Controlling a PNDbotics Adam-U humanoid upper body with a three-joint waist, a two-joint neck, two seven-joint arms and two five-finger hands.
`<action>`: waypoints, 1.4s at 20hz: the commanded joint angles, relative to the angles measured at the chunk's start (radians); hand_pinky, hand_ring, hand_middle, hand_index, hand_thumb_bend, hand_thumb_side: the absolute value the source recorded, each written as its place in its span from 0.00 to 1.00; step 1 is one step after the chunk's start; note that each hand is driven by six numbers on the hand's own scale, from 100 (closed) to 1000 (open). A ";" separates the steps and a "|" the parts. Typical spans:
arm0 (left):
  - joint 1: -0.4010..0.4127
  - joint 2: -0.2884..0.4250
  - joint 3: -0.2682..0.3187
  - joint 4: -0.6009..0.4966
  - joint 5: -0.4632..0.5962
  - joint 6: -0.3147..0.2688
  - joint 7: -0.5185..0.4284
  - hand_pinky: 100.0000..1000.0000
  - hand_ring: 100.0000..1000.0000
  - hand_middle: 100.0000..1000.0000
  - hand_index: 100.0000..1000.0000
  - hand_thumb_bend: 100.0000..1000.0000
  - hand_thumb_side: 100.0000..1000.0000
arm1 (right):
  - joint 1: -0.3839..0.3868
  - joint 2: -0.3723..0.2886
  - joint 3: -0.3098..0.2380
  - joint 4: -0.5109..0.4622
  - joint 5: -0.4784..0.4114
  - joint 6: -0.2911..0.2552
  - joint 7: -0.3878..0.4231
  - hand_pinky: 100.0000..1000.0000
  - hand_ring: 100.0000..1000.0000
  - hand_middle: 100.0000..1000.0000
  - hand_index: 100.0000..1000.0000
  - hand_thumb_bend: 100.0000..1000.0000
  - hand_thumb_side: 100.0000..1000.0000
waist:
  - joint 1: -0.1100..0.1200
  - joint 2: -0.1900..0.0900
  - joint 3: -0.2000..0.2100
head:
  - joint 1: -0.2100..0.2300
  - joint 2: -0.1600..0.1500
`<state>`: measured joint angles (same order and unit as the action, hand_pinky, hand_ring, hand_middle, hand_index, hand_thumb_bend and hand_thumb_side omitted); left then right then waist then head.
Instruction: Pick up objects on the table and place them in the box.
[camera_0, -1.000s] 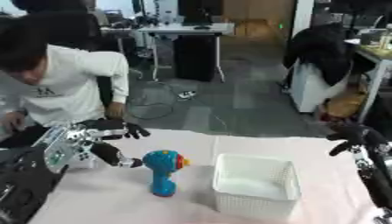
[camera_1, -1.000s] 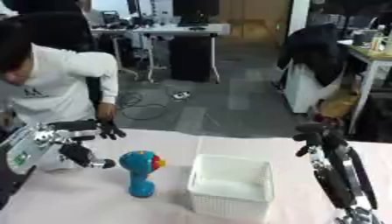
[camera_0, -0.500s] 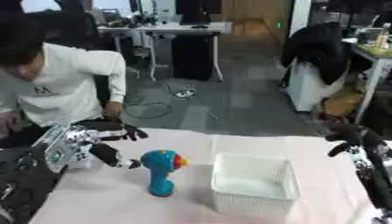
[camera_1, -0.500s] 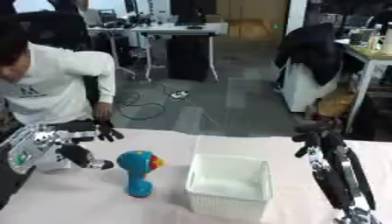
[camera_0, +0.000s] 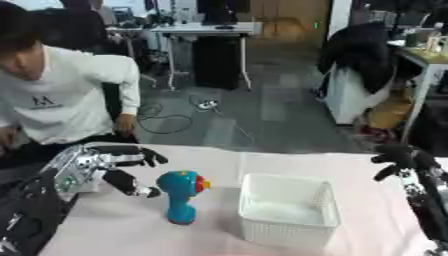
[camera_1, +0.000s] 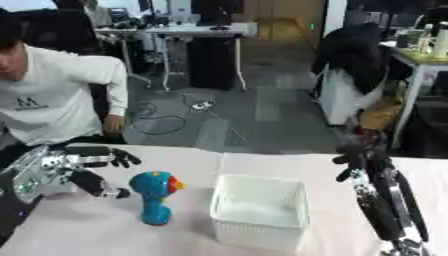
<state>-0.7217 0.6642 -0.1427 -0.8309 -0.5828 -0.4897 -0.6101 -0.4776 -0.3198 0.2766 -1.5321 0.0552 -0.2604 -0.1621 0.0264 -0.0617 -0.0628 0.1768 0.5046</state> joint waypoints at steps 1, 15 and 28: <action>-0.030 0.016 0.016 -0.002 -0.007 -0.037 -0.033 0.87 0.89 0.94 1.00 0.93 0.49 | -0.026 -0.002 -0.005 -0.011 0.001 -0.001 0.002 0.40 0.60 0.63 0.70 0.00 0.74 | 0.001 -0.004 -0.003 | 0.003 -0.016; -0.048 0.004 0.019 0.015 -0.025 -0.044 -0.029 0.87 0.89 0.94 1.00 0.93 0.49 | -0.031 0.000 -0.003 -0.010 0.003 -0.003 0.004 0.40 0.60 0.63 0.70 0.00 0.74 | 0.004 0.004 -0.010 | 0.006 -0.023; -0.061 -0.009 0.021 0.033 -0.040 -0.048 -0.031 0.87 0.90 0.94 1.00 0.92 0.49 | -0.037 0.002 -0.001 -0.009 0.002 -0.004 0.007 0.40 0.60 0.63 0.70 0.00 0.74 | 0.003 0.010 -0.018 | 0.020 -0.028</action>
<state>-0.7600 0.6401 -0.1336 -0.7911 -0.6211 -0.4968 -0.6032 -0.4919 -0.3117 0.2772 -1.5318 0.0553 -0.2642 -0.1576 0.0290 -0.0443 -0.0801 0.1867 0.4890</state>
